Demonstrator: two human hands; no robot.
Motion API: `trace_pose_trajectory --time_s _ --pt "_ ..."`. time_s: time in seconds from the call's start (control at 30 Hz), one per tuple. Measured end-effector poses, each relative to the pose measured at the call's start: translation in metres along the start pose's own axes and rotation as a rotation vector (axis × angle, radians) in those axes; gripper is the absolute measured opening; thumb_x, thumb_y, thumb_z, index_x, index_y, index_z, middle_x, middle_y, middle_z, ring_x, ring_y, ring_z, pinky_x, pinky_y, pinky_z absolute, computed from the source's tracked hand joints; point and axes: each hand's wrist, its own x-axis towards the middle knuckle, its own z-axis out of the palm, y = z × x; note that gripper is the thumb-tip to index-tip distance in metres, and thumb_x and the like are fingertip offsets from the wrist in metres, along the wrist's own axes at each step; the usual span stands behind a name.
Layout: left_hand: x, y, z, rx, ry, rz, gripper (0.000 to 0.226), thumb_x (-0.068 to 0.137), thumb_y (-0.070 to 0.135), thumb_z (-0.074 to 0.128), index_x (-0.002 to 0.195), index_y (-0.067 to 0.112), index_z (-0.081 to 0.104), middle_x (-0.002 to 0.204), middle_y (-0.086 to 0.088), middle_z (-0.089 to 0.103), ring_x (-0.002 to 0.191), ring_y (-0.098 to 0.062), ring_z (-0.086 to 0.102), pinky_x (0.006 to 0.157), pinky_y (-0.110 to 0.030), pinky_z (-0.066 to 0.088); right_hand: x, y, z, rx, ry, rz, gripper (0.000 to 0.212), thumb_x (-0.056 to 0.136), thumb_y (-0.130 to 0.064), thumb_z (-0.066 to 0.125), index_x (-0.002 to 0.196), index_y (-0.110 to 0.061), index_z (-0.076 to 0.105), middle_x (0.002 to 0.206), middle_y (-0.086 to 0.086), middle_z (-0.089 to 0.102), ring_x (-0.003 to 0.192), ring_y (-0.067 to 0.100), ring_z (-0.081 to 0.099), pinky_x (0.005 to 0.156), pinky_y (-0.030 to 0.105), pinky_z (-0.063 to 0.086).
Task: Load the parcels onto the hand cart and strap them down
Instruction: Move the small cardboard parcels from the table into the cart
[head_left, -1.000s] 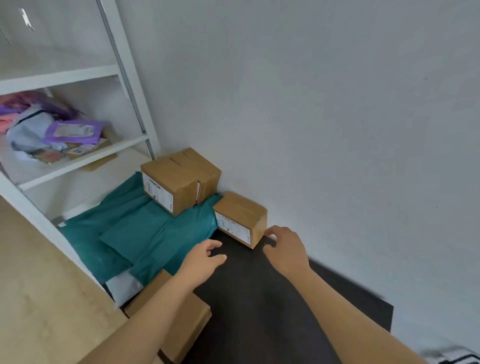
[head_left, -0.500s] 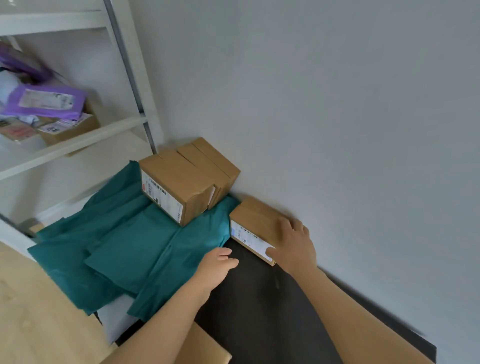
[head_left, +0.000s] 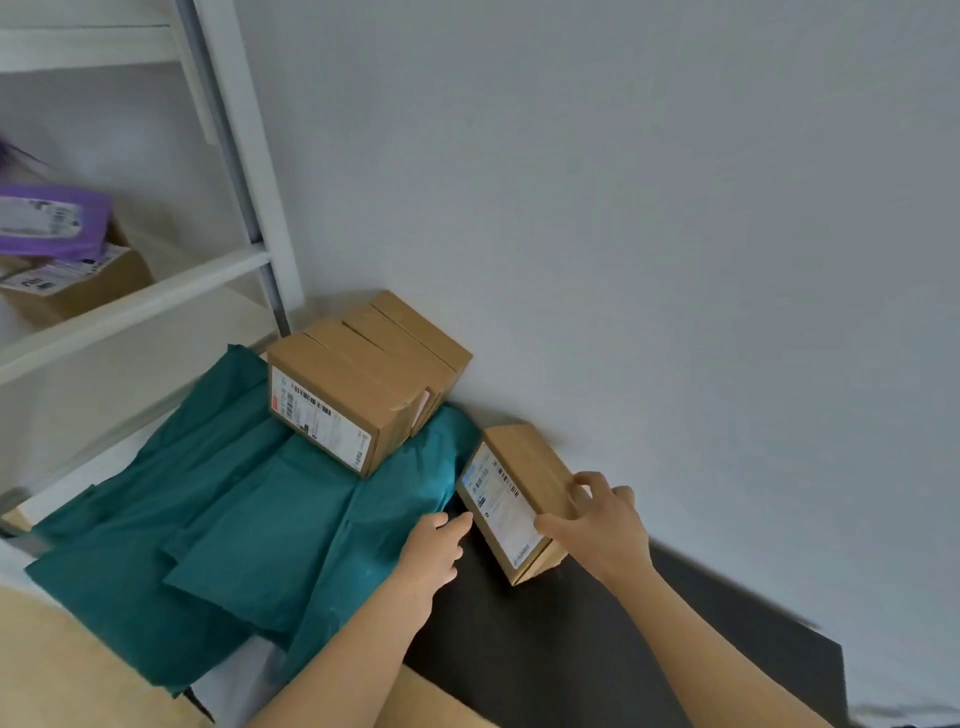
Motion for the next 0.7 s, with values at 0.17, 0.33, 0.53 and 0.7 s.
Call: trace_pose_trajectory --time_s 0.17,0.33,0.53,0.7 --pt "-0.01 -0.003 0.006 -0.131 -0.091 -0.037 0.058 0.092 0.044 0.053 0.143 0.023 0.033 0.144 -0.009 0.041 0.129 -0.029 0.042 0.104 -0.051 0.038 -0.034 0.016 -0.017 0.464 -0.072 0.223 0.044 0.078 -0.041 0.068 0.115 -0.022 0.054 0.112 0.002 0.061 0.095 0.02 0.06 0.077 0.031 0.053" --pt "-0.025 -0.014 0.031 -0.187 -0.328 -0.044 0.069 0.071 0.053 0.068 0.134 0.034 0.044 0.125 -0.003 0.061 0.119 -0.028 0.053 0.102 -0.057 0.039 -0.086 0.036 -0.037 0.78 -0.17 0.284 0.028 0.086 -0.034 0.062 0.109 -0.018 0.063 0.087 0.003 0.065 0.073 0.018 0.056 0.072 0.026 0.051" --pt "-0.061 -0.034 0.083 -0.08 -0.401 0.067 0.071 0.071 0.033 0.073 0.135 0.026 0.043 0.116 -0.003 0.064 0.105 -0.024 0.06 0.089 -0.047 0.049 -0.146 0.087 -0.061 0.782 -0.104 0.324 0.028 0.088 -0.034 0.059 0.116 -0.026 0.06 0.107 -0.002 0.07 0.101 0.016 0.064 0.096 0.035 0.047" --pt "-0.102 -0.06 0.145 0.082 -0.508 0.154 0.073 0.077 0.027 0.073 0.139 0.022 0.035 0.125 -0.004 0.058 0.103 -0.022 0.057 0.087 -0.045 0.047 -0.208 0.142 -0.085 0.828 -0.005 0.372 0.041 0.086 -0.031 0.064 0.126 -0.028 0.054 0.112 -0.004 0.068 0.107 0.015 0.061 0.102 0.037 0.044"
